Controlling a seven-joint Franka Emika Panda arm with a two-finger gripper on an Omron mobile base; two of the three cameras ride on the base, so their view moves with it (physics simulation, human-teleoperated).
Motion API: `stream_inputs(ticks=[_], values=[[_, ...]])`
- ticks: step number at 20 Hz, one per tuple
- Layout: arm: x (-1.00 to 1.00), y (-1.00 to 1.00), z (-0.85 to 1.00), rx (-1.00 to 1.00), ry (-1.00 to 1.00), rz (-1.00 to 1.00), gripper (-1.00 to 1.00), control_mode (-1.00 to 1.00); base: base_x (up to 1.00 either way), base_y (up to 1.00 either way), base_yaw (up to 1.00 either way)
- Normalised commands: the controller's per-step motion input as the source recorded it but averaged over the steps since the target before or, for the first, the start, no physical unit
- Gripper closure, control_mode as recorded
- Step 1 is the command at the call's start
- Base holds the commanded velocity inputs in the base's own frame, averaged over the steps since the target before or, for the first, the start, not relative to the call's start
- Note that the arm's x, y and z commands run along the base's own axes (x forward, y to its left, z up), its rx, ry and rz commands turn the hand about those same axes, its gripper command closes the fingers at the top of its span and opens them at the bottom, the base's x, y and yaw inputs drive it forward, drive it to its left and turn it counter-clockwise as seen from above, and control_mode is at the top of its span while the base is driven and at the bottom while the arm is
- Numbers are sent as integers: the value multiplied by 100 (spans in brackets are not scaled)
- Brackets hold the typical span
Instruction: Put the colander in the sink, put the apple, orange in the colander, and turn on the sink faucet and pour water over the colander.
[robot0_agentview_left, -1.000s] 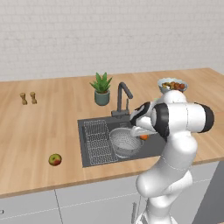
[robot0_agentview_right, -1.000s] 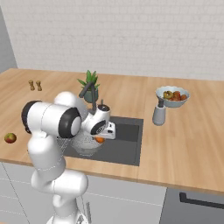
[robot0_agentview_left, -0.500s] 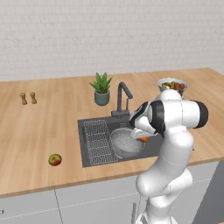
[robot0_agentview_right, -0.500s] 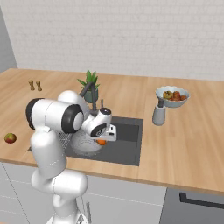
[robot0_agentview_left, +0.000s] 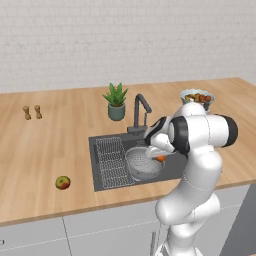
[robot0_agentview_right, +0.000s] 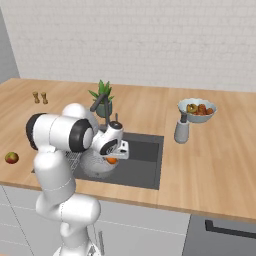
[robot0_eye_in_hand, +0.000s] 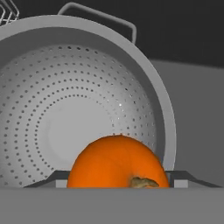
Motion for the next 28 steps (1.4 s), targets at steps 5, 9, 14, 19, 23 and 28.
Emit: stream_inputs(ticks=[5, 9, 14, 19, 23, 28], values=[[1, 4, -2, 0, 0, 0, 100, -100, 0, 0, 0], [11, 0, -13, 0, 0, 0, -100, -100, 0, 0, 0], [4, 0, -7, 0, 0, 0, -100, -100, 0, 0, 0], [0, 0, 0, 0, 0, 0, -100, -100, 0, 0, 0], [0, 0, 2, 0, 0, 0, -100, -100, 0, 0, 0], [-6, 0, 35, 0, 0, 0, -100, -100, 0, 0, 0]])
